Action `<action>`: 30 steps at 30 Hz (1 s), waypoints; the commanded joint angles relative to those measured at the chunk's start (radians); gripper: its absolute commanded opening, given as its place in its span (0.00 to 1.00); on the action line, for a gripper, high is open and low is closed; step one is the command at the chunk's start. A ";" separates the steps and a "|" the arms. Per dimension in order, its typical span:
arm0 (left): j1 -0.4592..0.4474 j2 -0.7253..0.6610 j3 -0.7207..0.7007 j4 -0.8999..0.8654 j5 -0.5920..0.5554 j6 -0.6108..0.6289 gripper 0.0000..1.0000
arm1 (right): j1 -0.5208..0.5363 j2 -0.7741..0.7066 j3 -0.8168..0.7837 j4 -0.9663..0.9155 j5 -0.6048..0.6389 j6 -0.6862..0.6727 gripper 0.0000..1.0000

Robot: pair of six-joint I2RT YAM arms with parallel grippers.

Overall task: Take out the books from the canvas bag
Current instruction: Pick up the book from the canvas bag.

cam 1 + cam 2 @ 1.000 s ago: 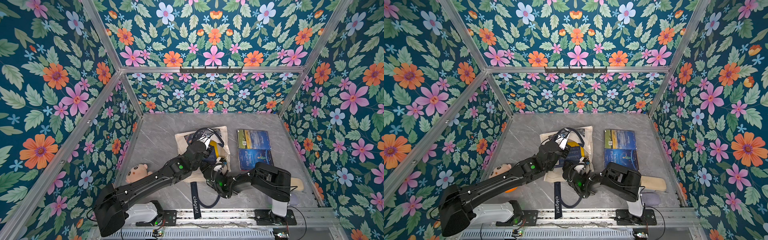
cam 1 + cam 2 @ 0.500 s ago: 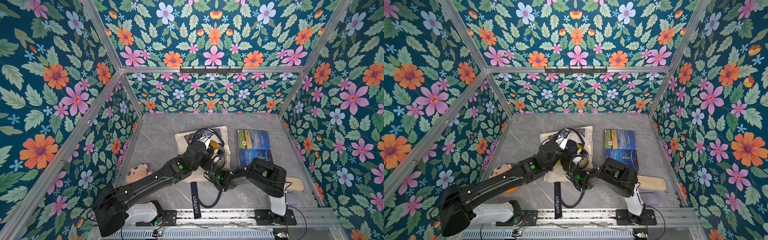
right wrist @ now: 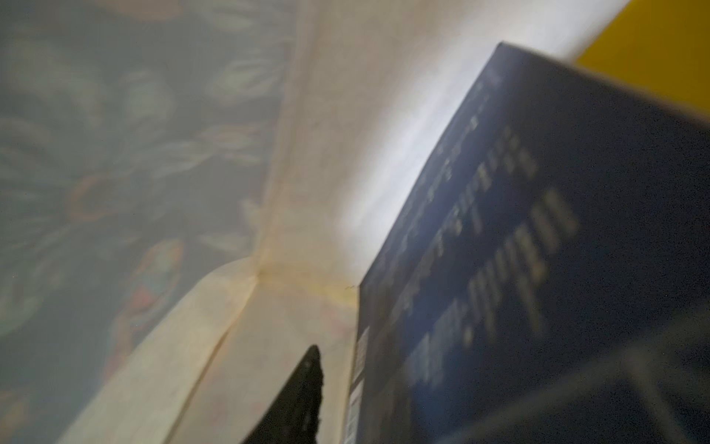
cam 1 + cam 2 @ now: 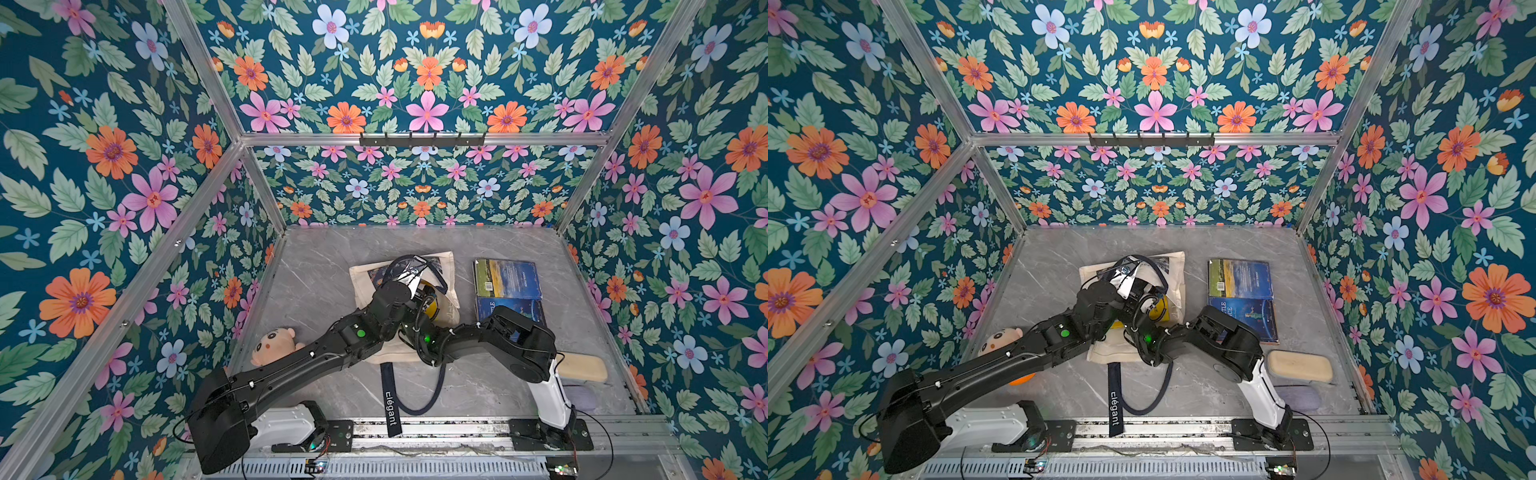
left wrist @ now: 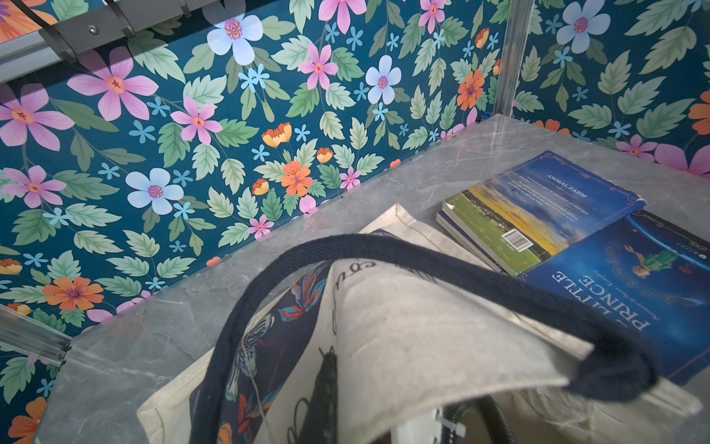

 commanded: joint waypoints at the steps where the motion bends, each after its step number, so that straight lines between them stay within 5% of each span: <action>1: 0.000 -0.006 0.004 0.020 0.018 -0.008 0.00 | -0.017 0.012 0.020 -0.007 -0.051 0.034 0.34; 12: 0.001 -0.011 0.002 0.035 -0.028 -0.009 0.00 | -0.025 -0.033 0.010 -0.037 -0.101 -0.015 0.00; 19: 0.000 -0.005 0.002 0.047 -0.084 -0.023 0.00 | -0.024 -0.165 -0.084 -0.081 -0.203 -0.053 0.00; 30: 0.000 0.023 0.017 0.041 -0.169 -0.053 0.00 | -0.022 -0.577 -0.337 -0.228 -0.355 -0.216 0.00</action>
